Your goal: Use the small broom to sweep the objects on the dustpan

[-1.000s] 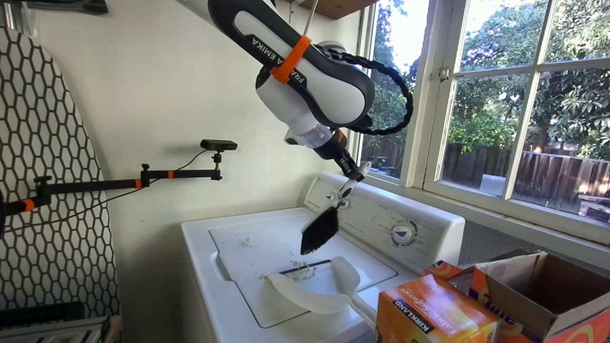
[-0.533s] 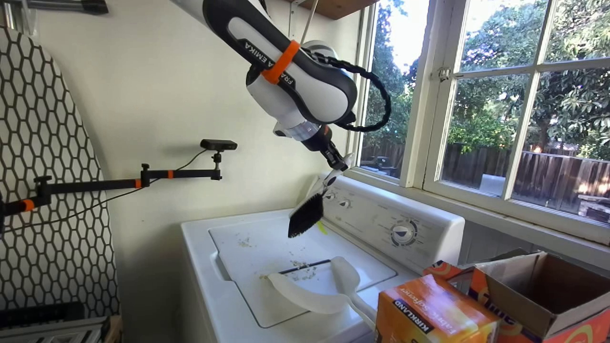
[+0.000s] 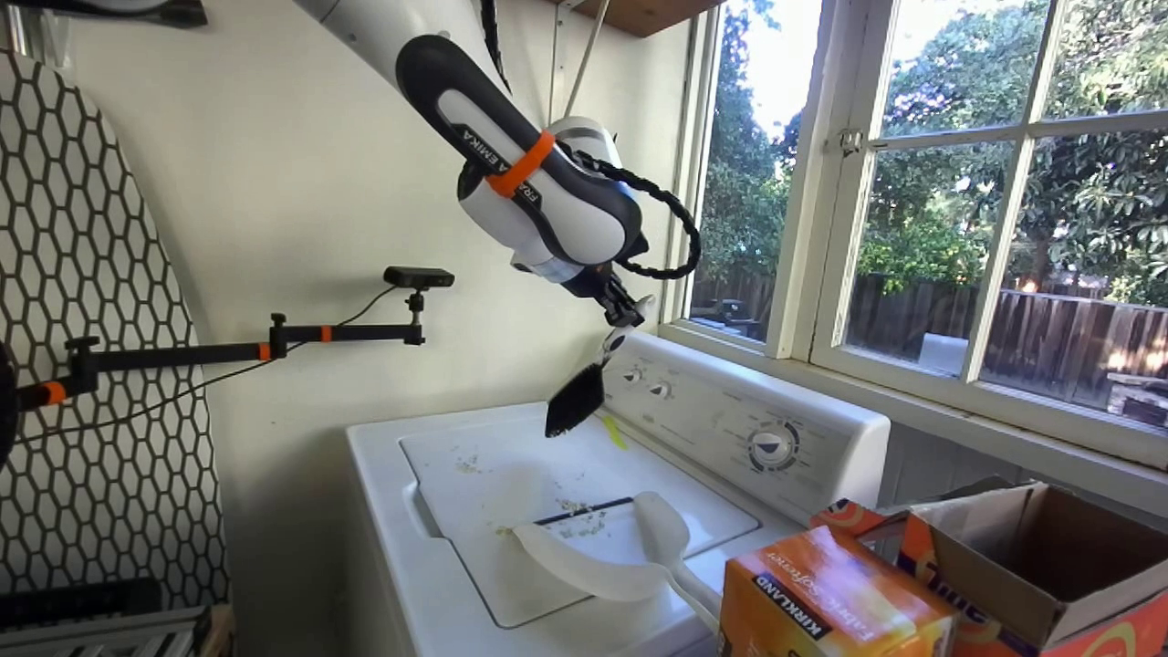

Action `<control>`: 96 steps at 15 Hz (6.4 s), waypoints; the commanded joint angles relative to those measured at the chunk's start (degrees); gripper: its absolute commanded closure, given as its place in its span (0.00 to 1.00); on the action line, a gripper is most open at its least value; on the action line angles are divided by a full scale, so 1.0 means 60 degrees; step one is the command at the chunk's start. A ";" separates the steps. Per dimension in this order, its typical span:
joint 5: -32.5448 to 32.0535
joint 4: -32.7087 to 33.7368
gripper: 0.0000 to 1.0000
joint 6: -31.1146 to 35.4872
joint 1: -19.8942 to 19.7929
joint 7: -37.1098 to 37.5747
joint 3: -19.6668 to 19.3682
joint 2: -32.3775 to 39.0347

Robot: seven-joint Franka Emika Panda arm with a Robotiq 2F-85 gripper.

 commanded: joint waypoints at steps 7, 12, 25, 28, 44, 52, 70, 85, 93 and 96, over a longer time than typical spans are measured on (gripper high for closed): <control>-0.0820 -0.0726 0.93 -0.1131 -0.0483 0.0979 0.0304 0.0510; 0.0032 -0.1538 0.93 -0.1394 -0.1492 -0.0251 0.0651 0.0028; 0.1675 -0.3554 0.93 -0.1943 -0.2427 -0.3062 0.0253 -0.1941; 0.2212 -0.3827 0.93 -0.2257 -0.2488 -0.3664 0.0293 -0.2347; 0.1498 -0.2976 0.93 -0.1778 -0.1828 -0.1317 0.1304 -0.2476; 0.0062 -0.2625 0.93 -0.1887 -0.1122 0.0496 0.1420 -0.1313; 0.1399 -0.3546 0.93 -0.1896 -0.2448 -0.1487 0.1501 -0.1200; 0.3984 -0.4822 0.93 -0.2769 -0.2667 -0.4550 0.0974 -0.2776; 0.4774 -0.5301 0.93 -0.4016 -0.2667 -0.5323 0.1066 -0.3727; 0.4762 -0.5275 0.93 -0.3928 -0.2830 -0.5162 0.1316 -0.3969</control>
